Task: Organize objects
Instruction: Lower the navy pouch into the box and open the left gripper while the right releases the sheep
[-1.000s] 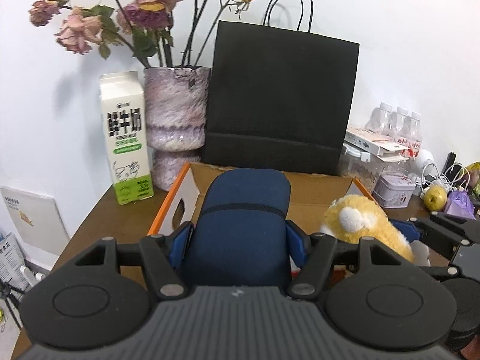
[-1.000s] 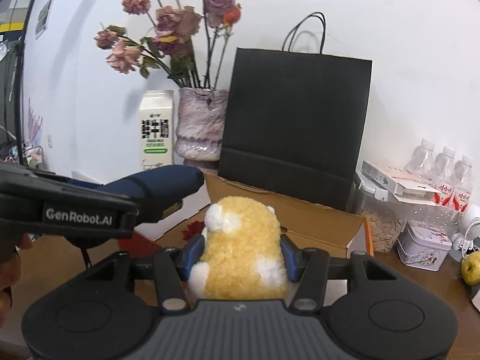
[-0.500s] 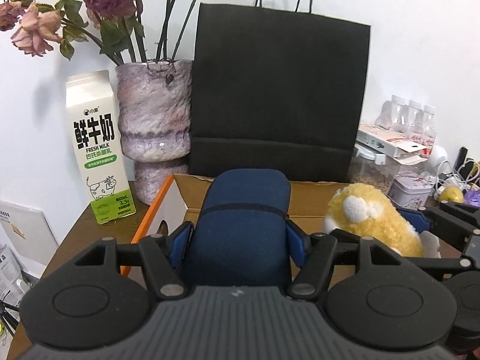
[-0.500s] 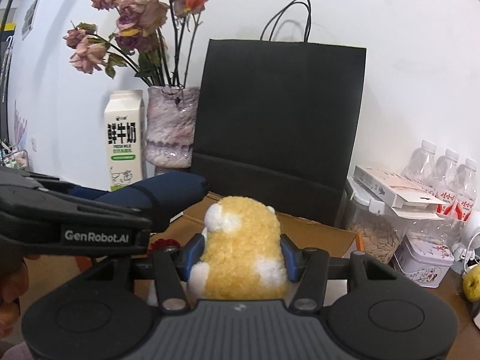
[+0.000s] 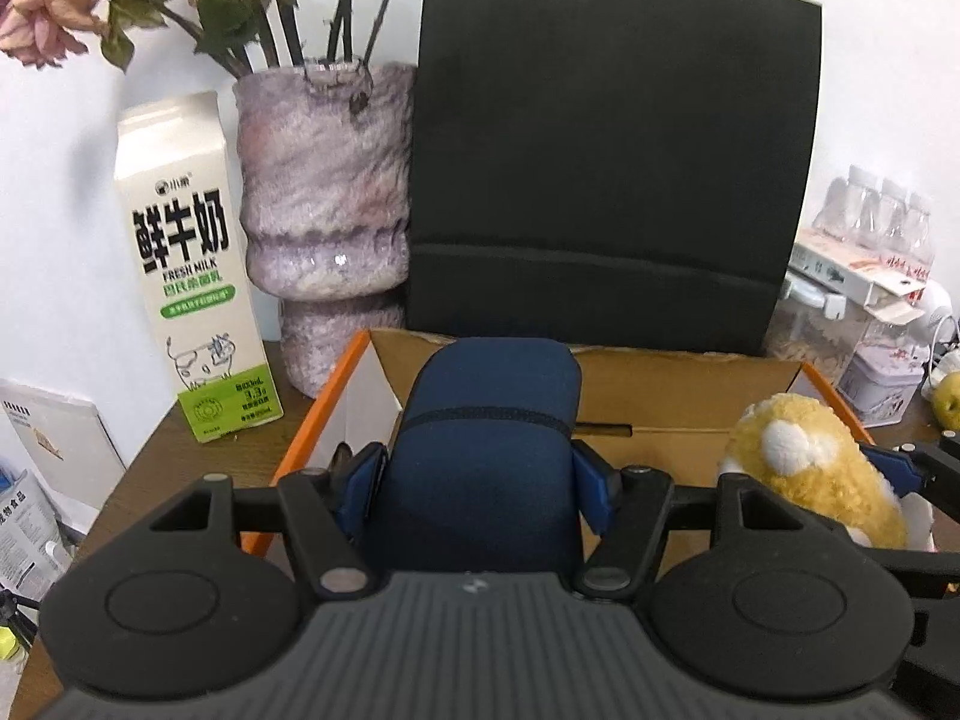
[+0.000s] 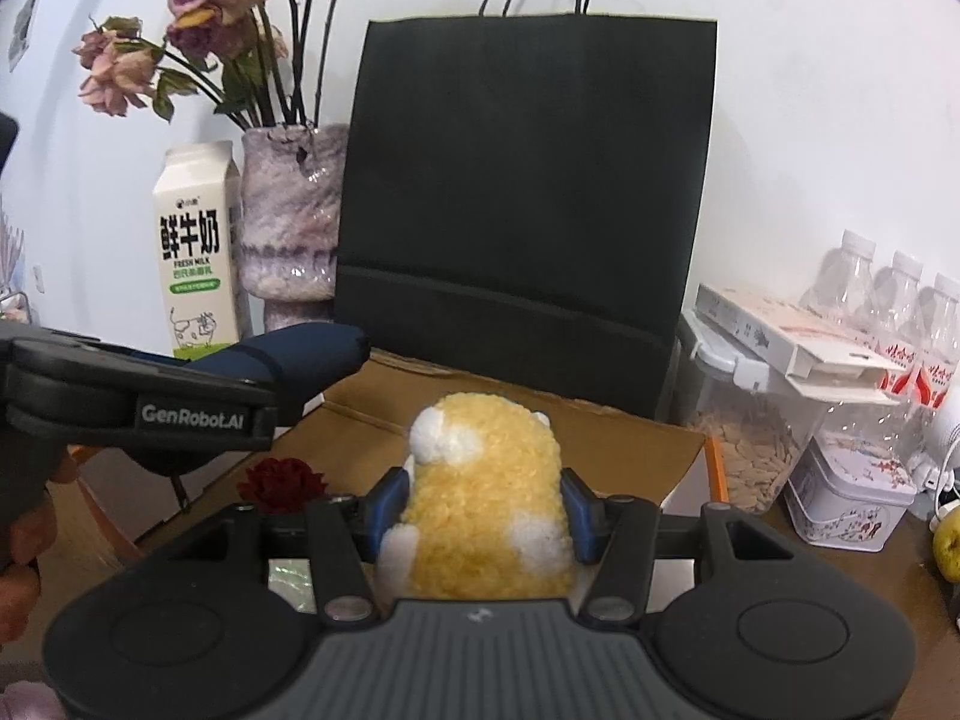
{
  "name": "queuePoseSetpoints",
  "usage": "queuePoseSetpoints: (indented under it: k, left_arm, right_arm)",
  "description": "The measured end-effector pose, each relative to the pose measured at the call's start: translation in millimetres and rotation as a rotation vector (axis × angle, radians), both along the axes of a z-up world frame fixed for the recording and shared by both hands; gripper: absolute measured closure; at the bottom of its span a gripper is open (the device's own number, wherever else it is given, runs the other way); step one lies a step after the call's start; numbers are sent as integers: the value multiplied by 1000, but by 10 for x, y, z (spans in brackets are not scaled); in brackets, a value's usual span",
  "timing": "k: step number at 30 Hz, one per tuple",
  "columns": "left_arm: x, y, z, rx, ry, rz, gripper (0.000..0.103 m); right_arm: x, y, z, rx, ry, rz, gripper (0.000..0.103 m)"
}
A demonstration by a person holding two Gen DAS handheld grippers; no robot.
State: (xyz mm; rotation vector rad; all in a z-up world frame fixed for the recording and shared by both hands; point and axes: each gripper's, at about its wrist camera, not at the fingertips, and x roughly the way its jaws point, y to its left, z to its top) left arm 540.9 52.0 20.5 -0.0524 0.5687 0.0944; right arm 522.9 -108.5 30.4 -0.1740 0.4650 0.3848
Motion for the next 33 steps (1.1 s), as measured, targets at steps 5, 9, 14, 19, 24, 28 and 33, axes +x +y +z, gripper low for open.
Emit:
queuePoseSetpoints:
  k: [5,9,14,19,24,28,33]
  left_arm:
    - [51,18,-51,-2,14,0,37]
    - [70,8,-81,1,20,-1,37]
    - [60,-5,-92,-7,16,-12,34]
    - [-19,-6,-31,-1,-39,15,0]
    - [-2,-11,-39,4,-23,12,0]
    - [1,-5,-43,2,-18,16,0]
    - [-52,7,-4,-8,-25,16,0]
  right_arm:
    - [32,32,-65,-7,23,9,51]
    - [47,42,-87,-4,33,7,51]
    - [62,49,-118,-7,45,5,50]
    - [70,29,-132,6,60,3,7]
    - [71,17,-134,16,59,-10,1]
    - [72,2,-129,25,60,-17,0]
    - [46,-9,-104,31,59,-20,0]
